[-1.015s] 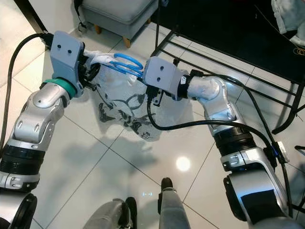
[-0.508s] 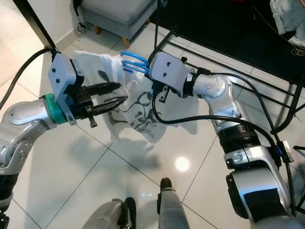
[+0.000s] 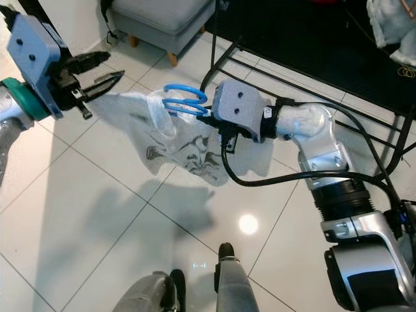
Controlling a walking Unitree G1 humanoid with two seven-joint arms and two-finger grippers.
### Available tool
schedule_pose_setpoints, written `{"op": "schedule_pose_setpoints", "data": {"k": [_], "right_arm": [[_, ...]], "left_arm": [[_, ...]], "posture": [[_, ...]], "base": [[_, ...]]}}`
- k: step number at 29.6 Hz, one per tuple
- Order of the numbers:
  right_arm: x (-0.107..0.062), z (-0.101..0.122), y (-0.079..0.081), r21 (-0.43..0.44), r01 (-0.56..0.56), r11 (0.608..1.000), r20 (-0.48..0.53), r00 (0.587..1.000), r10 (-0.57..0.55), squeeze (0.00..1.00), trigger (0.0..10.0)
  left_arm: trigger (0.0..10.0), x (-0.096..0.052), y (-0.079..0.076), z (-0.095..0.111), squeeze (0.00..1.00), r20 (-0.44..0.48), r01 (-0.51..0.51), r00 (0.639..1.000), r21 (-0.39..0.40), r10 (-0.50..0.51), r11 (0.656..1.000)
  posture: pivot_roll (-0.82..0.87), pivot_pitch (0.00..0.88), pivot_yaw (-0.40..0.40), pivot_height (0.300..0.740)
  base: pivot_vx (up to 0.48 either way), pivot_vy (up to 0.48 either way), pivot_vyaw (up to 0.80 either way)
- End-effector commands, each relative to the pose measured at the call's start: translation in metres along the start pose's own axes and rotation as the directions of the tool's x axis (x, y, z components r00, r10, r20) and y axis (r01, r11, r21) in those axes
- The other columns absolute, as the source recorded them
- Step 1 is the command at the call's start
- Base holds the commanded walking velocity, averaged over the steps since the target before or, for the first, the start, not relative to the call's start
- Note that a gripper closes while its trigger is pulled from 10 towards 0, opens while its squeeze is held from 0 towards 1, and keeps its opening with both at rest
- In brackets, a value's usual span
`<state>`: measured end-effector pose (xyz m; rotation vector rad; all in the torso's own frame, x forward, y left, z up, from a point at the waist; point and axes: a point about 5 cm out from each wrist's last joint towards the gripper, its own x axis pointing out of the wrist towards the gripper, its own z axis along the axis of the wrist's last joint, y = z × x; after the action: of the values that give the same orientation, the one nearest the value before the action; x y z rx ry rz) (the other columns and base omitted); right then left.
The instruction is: Hang hanger
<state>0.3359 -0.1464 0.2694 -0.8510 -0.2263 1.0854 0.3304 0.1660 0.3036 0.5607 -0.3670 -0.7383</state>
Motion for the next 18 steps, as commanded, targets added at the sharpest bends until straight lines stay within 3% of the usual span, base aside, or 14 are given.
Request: {"op": "schedule_pose_setpoints", "data": {"k": [1,2,3,4,6,7,8,11,14,18], "right_arm": [[-0.003,0.004,0.009,0.003,-0.062,0.998,0.027,0.998,0.062,0.0,0.0],[-0.008,0.004,0.011,0.017,-0.083,0.996,0.023,0.996,0.083,0.0,0.0],[-0.008,0.004,0.011,0.017,-0.083,0.996,0.023,0.996,0.083,0.0,0.0],[-0.013,0.002,0.01,0.031,-0.075,0.997,0.017,0.997,0.075,0.0,0.0],[-0.013,0.002,0.01,0.031,-0.075,0.997,0.017,0.997,0.075,0.0,0.0],[-0.016,0.001,0.008,0.048,-0.052,0.998,0.012,0.999,0.051,0.0,0.0],[-0.017,-0.002,0.005,0.081,-0.022,0.996,0.011,1.0,0.021,0.0,0.0],[-0.017,-0.006,0.005,0.129,0.01,0.992,0.008,1.0,-0.011,0.0,0.0],[-0.014,-0.016,0.013,0.201,0.026,0.979,-0.005,1.0,-0.025,0.0,0.0],[-0.012,-0.018,0.02,0.226,0.017,0.974,-0.012,1.0,-0.015,0.0,0.0]], "left_arm": [[10.0,-0.004,-0.006,-0.005,0.0,-0.021,0.074,0.997,0.019,-0.074,0.997],[10.0,-0.006,-0.011,-0.005,0.57,-0.018,0.138,0.99,0.016,-0.138,0.99],[10.0,-0.006,-0.011,-0.005,0.57,-0.018,0.138,0.99,0.016,-0.138,0.99],[10.0,-0.006,-0.011,-0.004,1.0,-0.009,0.164,0.986,-0.001,-0.164,0.986],[10.0,-0.006,-0.011,-0.004,1.0,-0.009,0.164,0.986,-0.001,-0.164,0.986],[10.0,-0.005,-0.009,-0.002,0.62,0.007,0.161,0.987,-0.019,-0.161,0.987],[10.0,-0.003,-0.005,0.001,0.0,0.034,0.12,0.992,-0.053,-0.118,0.991],[10.0,-0.001,-0.001,0.004,0.0,0.068,0.076,0.995,-0.091,-0.07,0.993],[10.0,0.002,0.007,0.01,0.0,0.135,-0.006,0.99,-0.184,0.031,0.983],[10.0,0.001,0.011,0.013,0.0,0.169,-0.022,0.984,-0.225,0.061,0.974]], "posture": [[-0.12,0.18,0.102,0.737],[-0.13,0.181,0.104,0.737],[-0.13,0.181,0.104,0.737],[-0.13,0.181,0.108,0.737],[-0.13,0.181,0.108,0.737],[-0.13,0.179,0.108,0.737],[-0.13,0.177,0.108,0.737],[-0.13,0.175,0.105,0.737],[-0.13,0.175,0.102,0.737],[-0.13,0.174,0.101,0.737]], "base": [[0.0,0.0,0.0],[0.0,0.0,0.0],[0.0,0.0,0.0],[0.0,0.0,0.0],[0.0,0.0,0.0],[0.0,0.0,0.0],[0.0,0.0,0.0],[0.0,0.0,0.0],[0.0,0.0,0.0],[0.0,0.0,0.0]]}}
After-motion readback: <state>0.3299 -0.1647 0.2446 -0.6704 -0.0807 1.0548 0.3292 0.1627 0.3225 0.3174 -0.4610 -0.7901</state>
